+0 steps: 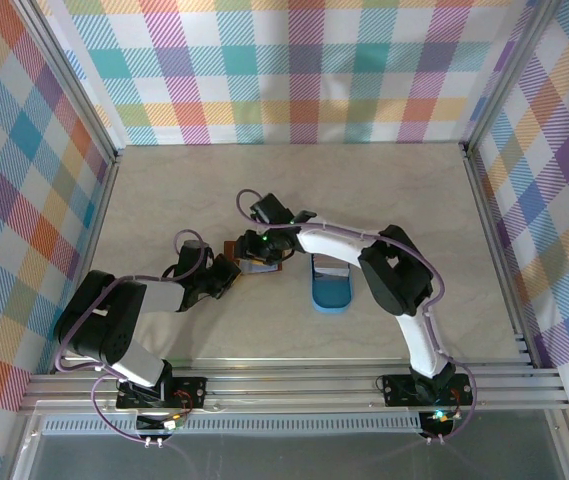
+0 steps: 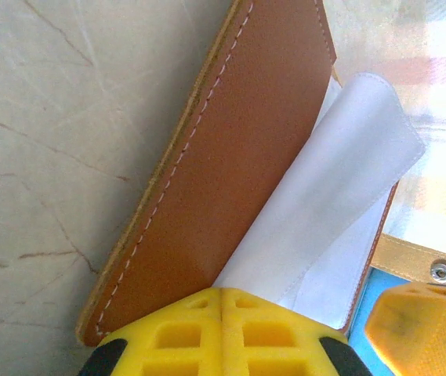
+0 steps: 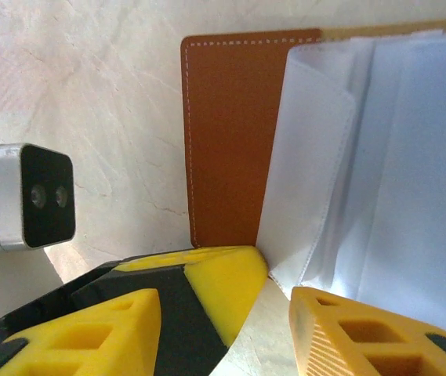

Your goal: Put the credit cards into the card holder

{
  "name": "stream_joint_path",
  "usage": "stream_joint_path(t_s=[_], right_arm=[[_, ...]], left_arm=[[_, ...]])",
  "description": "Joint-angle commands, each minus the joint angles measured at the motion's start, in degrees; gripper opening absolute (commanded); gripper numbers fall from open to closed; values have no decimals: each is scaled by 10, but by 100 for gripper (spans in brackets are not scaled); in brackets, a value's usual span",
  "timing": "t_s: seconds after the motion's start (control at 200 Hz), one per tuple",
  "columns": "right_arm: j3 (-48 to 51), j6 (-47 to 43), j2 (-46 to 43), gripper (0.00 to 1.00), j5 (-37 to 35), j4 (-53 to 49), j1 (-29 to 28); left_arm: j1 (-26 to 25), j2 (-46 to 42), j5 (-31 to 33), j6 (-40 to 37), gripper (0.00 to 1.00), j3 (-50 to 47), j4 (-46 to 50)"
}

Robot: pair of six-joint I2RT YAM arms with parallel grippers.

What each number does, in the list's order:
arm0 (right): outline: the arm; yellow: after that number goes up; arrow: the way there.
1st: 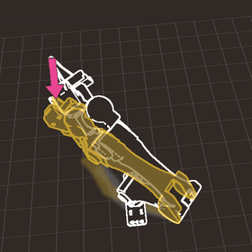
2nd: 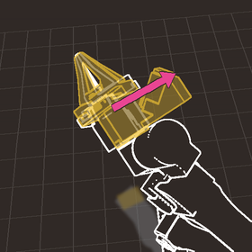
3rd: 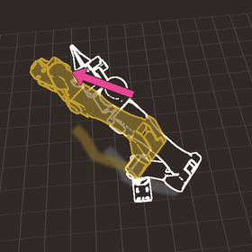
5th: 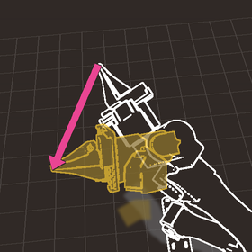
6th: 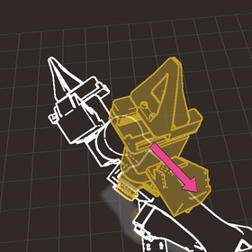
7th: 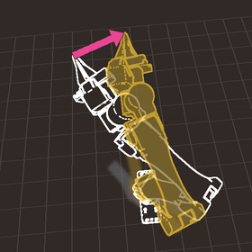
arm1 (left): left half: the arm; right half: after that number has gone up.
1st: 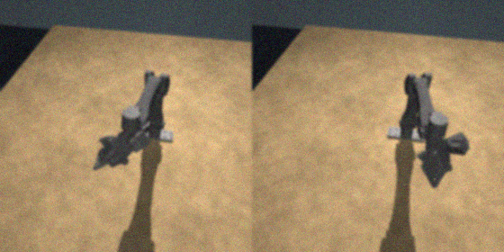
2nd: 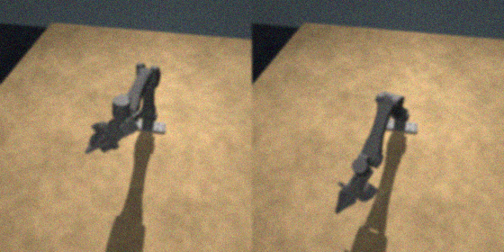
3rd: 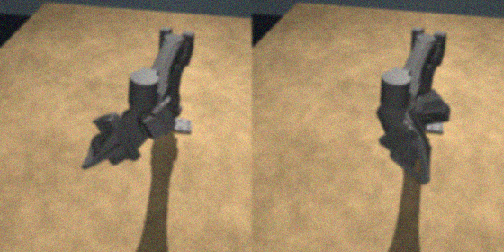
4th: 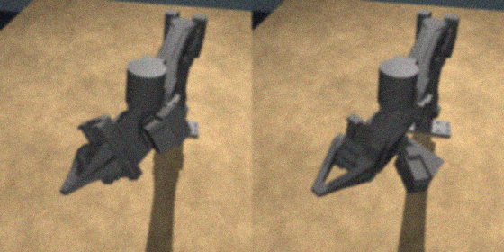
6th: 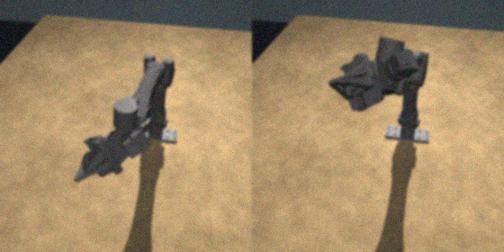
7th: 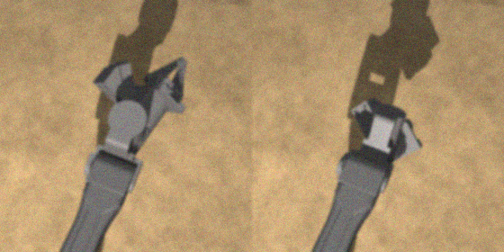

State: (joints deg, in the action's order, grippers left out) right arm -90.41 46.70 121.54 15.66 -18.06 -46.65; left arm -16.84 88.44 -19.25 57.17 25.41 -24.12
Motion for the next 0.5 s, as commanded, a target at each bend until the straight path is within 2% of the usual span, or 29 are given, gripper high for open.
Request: stream_joint_path(t_s=[0.0, 0.205, 0.495], right_arm=[[-5, -28, -1, 49, -11, -7, 6], [-38, -64, 27, 54, -41, -39, 6], [-82, -78, 71, 51, -6, -34, 7]], left_arm=[[-1, 12, 20, -16, 0, 4, 35], [-1, 12, 14, -22, 0, 13, 45], [-1, 0, 10, -33, 0, 25, 63]])
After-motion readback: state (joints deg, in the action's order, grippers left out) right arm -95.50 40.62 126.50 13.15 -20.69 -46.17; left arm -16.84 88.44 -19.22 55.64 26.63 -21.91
